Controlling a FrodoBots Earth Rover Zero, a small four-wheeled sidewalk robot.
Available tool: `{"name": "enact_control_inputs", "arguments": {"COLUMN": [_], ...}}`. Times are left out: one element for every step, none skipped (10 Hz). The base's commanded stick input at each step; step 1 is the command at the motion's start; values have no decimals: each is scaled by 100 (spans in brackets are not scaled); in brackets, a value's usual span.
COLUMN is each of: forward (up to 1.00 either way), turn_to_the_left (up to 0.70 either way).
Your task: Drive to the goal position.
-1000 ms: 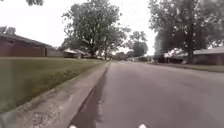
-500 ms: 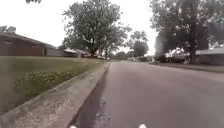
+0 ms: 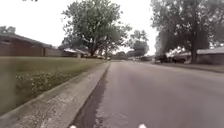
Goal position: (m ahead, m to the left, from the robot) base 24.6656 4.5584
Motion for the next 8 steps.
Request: {"name": "enact_control_inputs", "arguments": {"forward": [70,70,70,70,70,70,70,70], "turn_to_the_left": [0,0,0,0,0,0,-8,-35]}}
